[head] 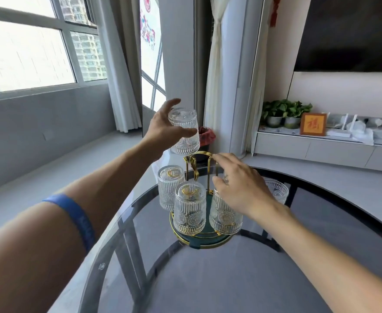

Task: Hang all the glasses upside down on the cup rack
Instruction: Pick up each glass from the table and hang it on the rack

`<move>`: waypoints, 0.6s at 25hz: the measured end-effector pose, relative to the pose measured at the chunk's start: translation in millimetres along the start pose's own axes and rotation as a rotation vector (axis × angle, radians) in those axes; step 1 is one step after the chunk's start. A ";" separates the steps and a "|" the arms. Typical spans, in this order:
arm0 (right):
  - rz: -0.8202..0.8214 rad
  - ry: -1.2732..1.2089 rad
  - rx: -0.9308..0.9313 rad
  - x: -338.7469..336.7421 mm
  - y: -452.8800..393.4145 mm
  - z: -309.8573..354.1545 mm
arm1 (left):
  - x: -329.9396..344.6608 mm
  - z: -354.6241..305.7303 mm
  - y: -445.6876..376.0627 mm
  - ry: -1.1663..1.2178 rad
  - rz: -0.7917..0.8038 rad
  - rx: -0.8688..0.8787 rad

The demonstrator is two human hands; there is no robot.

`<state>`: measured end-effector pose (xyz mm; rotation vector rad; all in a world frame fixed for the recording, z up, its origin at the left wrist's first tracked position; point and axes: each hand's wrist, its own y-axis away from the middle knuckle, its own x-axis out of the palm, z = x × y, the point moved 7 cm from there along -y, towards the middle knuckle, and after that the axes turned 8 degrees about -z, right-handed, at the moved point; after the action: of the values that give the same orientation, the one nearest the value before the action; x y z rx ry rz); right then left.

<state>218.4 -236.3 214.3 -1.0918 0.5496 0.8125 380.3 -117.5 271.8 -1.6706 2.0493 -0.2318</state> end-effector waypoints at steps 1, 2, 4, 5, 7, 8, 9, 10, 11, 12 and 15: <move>-0.005 0.014 -0.017 2.2 -0.6 -0.2 | 4.3 6.0 -6.9 -0.020 -0.001 -0.008; -0.004 0.032 -0.034 4.0 -0.9 0.9 | 9.2 12.1 -11.8 -0.047 0.002 -0.022; -0.002 0.060 -0.046 5.7 -0.8 2.3 | 19.8 25.8 -16.9 -0.110 0.027 -0.066; -0.007 0.066 -0.049 5.3 -0.7 2.5 | 24.1 31.8 -17.7 -0.151 0.043 -0.085; -0.022 0.068 -0.056 3.5 0.0 3.7 | 28.1 42.6 -17.6 -0.222 0.067 -0.116; -0.028 0.071 -0.056 2.5 0.2 4.2 | 29.4 47.5 -18.2 -0.248 0.079 -0.128; -0.031 0.074 -0.055 2.3 0.6 4.1 | 31.7 52.6 -18.6 -0.269 0.100 -0.141; -0.033 0.077 -0.053 2.7 1.5 3.9 | 34.9 57.6 -18.9 -0.291 0.126 -0.153; -0.033 0.078 -0.051 3.2 2.0 3.6 | 38.6 62.4 -18.9 -0.328 0.157 -0.157; -0.037 0.076 -0.045 3.3 2.2 3.4 | 42.8 66.9 -19.2 -0.397 0.190 -0.149; -0.056 0.075 -0.045 2.9 1.1 2.0 | 55.1 76.9 -19.2 -0.652 0.313 -0.081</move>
<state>219.3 -233.3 212.3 -1.1774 0.5634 0.7411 425.3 -162.0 198.9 -1.2168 1.7777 0.4500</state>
